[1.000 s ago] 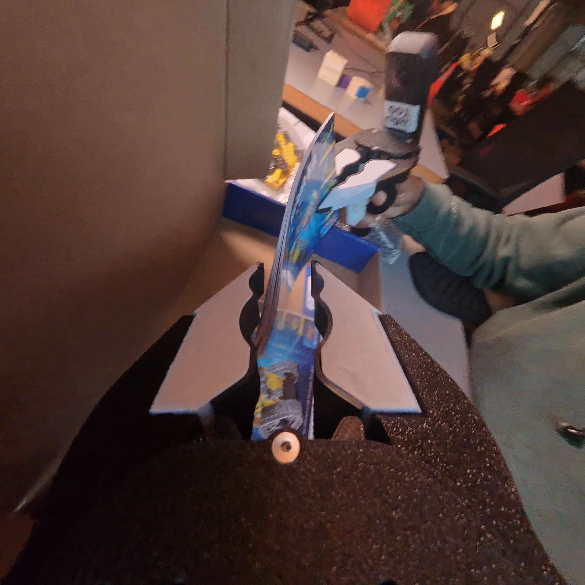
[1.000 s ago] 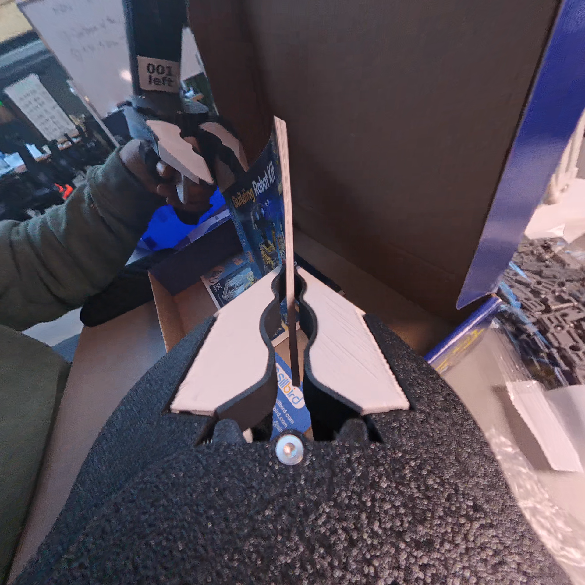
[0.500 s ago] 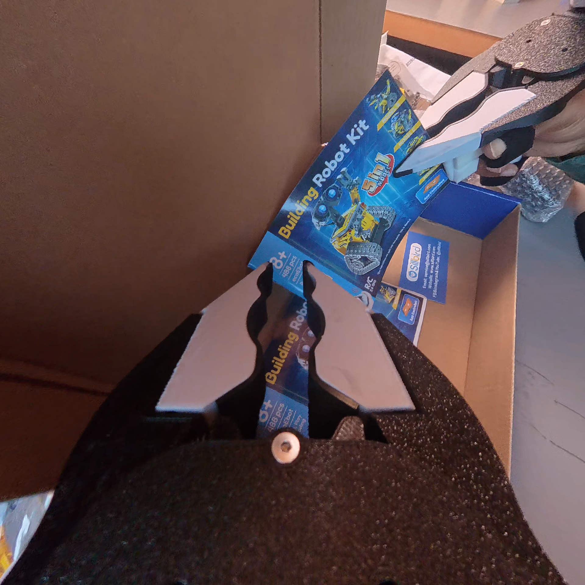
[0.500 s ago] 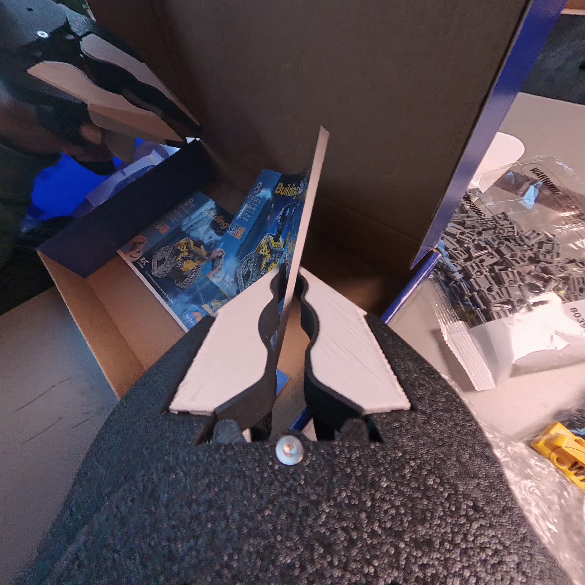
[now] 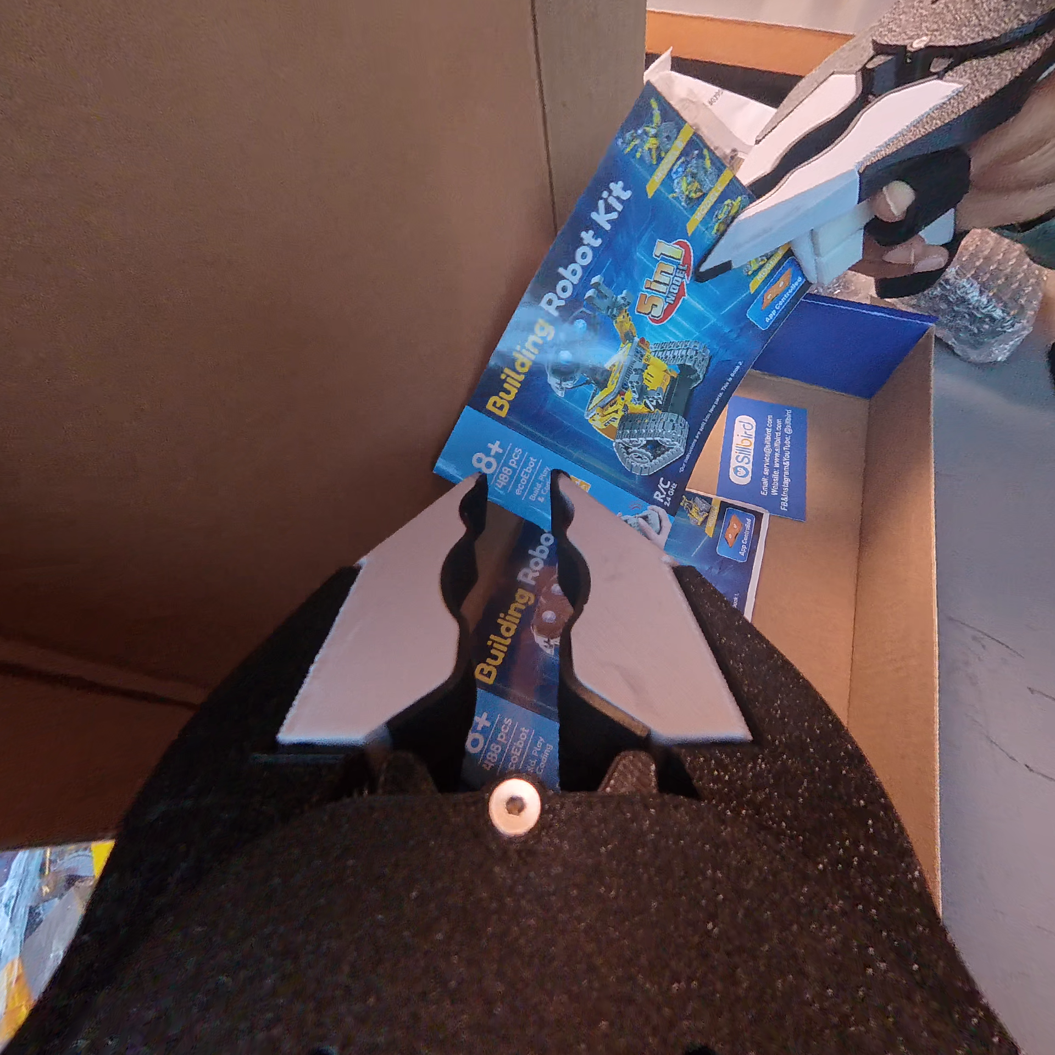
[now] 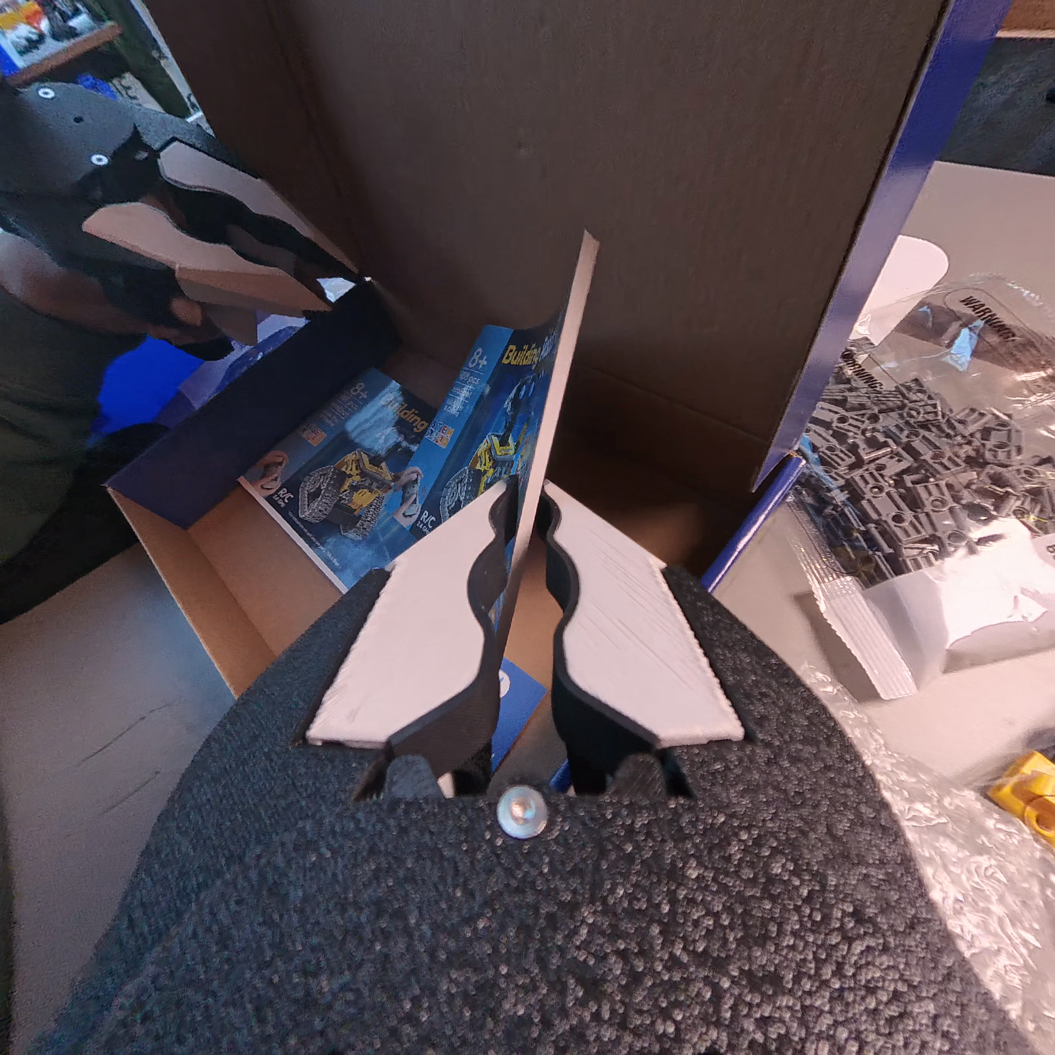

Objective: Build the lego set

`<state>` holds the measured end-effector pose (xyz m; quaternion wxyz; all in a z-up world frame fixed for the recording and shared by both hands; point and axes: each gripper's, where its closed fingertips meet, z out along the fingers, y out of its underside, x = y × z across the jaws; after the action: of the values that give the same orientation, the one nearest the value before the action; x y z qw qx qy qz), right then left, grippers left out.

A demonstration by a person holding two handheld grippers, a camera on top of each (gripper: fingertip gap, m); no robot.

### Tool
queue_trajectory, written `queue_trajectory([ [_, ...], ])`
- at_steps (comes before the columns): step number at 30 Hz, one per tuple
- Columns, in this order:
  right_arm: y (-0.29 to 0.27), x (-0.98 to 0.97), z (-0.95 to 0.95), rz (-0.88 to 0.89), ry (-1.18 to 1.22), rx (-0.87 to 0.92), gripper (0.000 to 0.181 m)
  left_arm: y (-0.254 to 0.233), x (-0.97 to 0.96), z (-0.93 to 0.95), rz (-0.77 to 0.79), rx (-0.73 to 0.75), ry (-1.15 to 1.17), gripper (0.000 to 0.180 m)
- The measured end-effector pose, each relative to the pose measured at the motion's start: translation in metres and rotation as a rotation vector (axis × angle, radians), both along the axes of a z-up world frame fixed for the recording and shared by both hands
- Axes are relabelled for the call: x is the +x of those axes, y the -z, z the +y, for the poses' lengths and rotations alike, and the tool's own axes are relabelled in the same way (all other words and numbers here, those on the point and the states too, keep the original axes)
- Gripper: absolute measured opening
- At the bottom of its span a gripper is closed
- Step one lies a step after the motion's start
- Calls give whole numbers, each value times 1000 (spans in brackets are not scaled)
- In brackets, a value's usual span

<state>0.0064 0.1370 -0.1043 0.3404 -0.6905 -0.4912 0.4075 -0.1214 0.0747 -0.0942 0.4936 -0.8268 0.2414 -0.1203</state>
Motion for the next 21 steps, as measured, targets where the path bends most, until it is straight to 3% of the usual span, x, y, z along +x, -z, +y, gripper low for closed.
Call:
queue_trajectory([
  [7, 2, 0, 4, -10, 13, -2, 14, 8, 13, 1, 50, -10, 34, 23],
  [14, -3, 2, 7, -4, 21, -19, 40, 14, 26, 1, 98, -23, 60, 29],
  [21, -21, 10, 19, 19, 38, 114, 50, 26, 84, -1, 192, -86, 219, 44],
])
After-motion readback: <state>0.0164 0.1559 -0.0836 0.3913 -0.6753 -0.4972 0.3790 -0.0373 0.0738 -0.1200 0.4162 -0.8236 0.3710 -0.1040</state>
